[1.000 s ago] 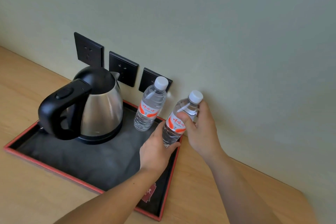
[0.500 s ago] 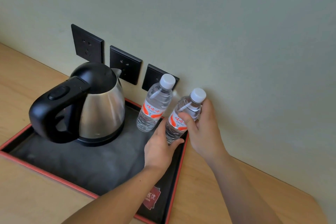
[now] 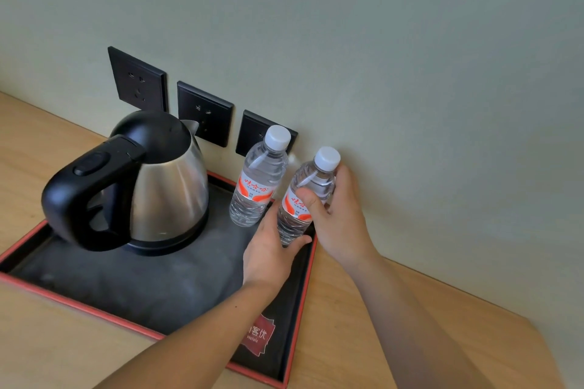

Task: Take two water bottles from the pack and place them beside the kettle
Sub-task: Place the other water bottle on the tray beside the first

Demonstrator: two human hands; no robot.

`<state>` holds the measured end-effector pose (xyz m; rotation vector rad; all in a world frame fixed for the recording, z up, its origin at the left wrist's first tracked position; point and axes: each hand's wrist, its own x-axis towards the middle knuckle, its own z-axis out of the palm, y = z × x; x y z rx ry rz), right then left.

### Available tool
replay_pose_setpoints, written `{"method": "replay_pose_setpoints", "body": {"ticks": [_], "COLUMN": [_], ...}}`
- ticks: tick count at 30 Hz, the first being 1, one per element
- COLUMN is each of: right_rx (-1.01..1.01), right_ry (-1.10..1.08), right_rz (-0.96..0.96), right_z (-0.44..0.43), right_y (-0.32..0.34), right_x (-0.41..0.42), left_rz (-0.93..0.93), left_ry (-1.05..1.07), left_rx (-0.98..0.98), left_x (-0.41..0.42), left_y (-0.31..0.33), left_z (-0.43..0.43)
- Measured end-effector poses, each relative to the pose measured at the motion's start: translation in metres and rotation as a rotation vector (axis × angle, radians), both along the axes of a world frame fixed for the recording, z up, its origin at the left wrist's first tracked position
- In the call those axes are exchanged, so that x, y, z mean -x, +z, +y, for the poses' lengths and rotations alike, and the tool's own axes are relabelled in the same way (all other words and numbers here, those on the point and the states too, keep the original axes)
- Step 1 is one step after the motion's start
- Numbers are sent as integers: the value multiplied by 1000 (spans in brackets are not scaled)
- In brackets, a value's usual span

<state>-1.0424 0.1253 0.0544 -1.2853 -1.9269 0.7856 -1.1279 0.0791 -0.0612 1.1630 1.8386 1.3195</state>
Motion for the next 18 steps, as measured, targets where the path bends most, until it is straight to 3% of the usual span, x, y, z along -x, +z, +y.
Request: {"method": "replay_pose_setpoints", "body": {"ticks": [11, 18], "right_rx": [32, 42], "right_ry": [-104, -255], "right_rz": [-2, 143], "right_z": [-14, -71], "right_y": [7, 52], "right_x": [-14, -46], "left_rz": [-10, 69], "left_ry": [-130, -304], "left_rx": [80, 90], "left_x": [28, 79], "left_y": [4, 73], "left_z": [-40, -98]}}
